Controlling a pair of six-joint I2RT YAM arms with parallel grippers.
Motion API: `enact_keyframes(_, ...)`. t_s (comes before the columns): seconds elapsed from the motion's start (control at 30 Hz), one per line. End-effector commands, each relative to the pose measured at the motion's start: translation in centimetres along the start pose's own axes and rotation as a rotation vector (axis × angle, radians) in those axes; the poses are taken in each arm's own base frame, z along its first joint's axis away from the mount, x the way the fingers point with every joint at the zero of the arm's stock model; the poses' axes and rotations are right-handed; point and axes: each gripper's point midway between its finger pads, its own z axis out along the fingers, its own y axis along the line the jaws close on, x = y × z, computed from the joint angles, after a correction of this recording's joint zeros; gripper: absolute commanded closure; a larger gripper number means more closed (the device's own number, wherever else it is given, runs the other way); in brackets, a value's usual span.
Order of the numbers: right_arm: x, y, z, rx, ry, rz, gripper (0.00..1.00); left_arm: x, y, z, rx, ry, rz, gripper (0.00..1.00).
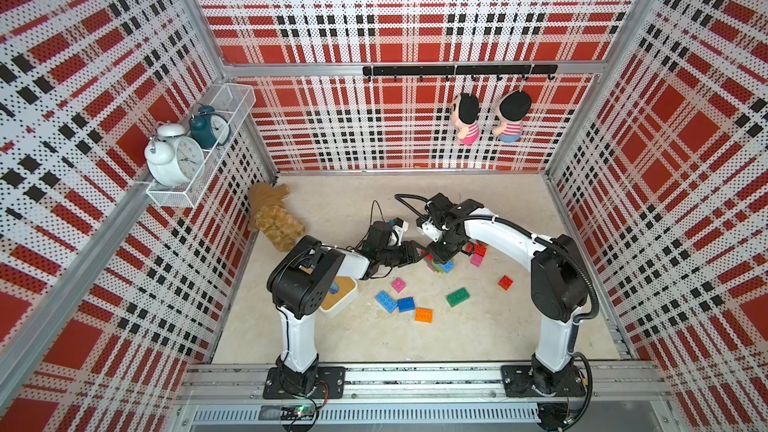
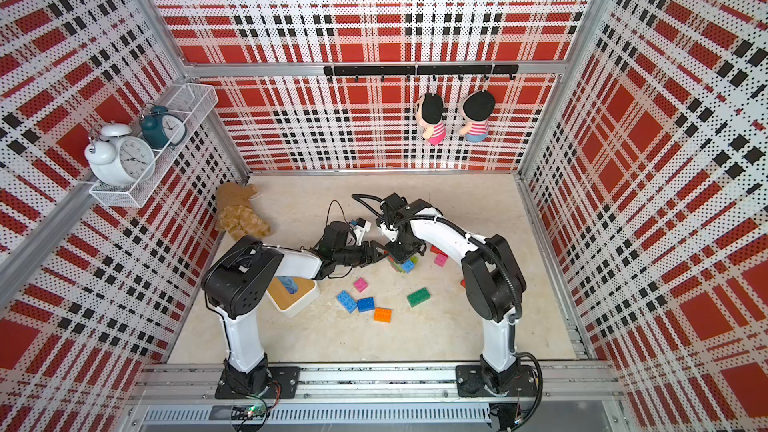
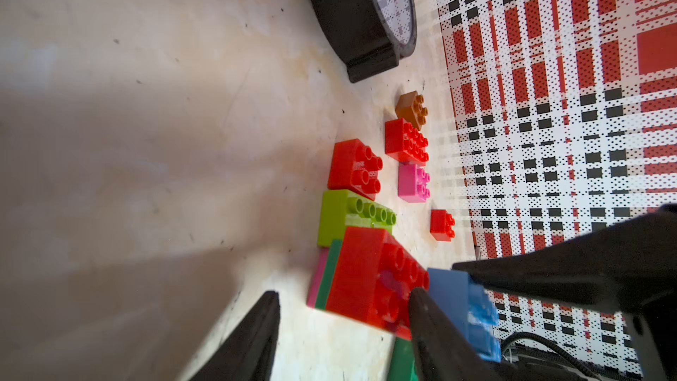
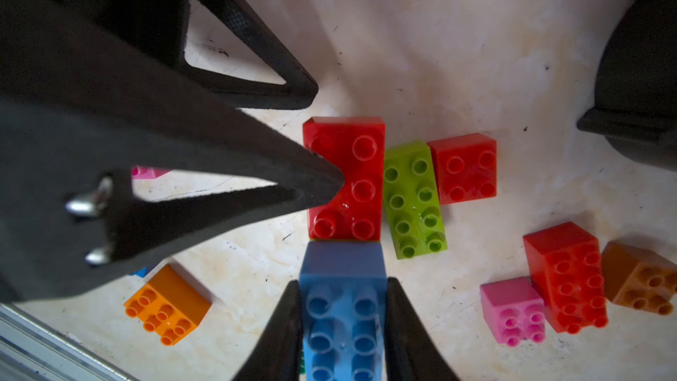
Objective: Assemble a heart with building blocks
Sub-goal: Assemble the building block at the center of the board.
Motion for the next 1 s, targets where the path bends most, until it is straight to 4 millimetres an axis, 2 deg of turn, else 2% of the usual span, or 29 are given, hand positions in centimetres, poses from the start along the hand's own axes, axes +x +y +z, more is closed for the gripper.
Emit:
enact_keyframes(0.0, 6.7, 0.3, 6.7, -0.066, 0.293, 0.067, 1.0, 0.6, 1.8, 0.4, -0.052, 0.02, -0.02, 0.41)
enact_keyframes(0.17, 7.1, -0.2, 6.9, -0.043, 0.322, 0.014, 1.0, 0.5, 1.7, 0.5, -0.048, 0.023, -0.016, 0.41)
enact_keyframes(0.33, 6.1, -0.8, 5.9, -0.007, 0.275, -0.085, 1.0, 0.5, 1.6, 0.4, -0.044, 0.024, -0.01, 0.41)
enact_keyframes(0.57, 5.4, -1.0, 5.2, -0.01, 0.264, -0.169, 1.0, 0.3, 1.4, 0.3, -0.039, 0.019, -0.006, 0.32)
enact_keyframes(0.73, 5.2, -0.7, 5.5, -0.036, 0.25, -0.159, 1.0, 0.3, 1.6, 0.4, -0.045, 0.017, -0.008, 0.34)
enact_keyframes(0.97, 3.7, -0.9, 4.4, -0.108, 0.159, -0.058, 1.0, 1.3, 2.6, 0.4, -0.065, 0.035, -0.023, 0.4)
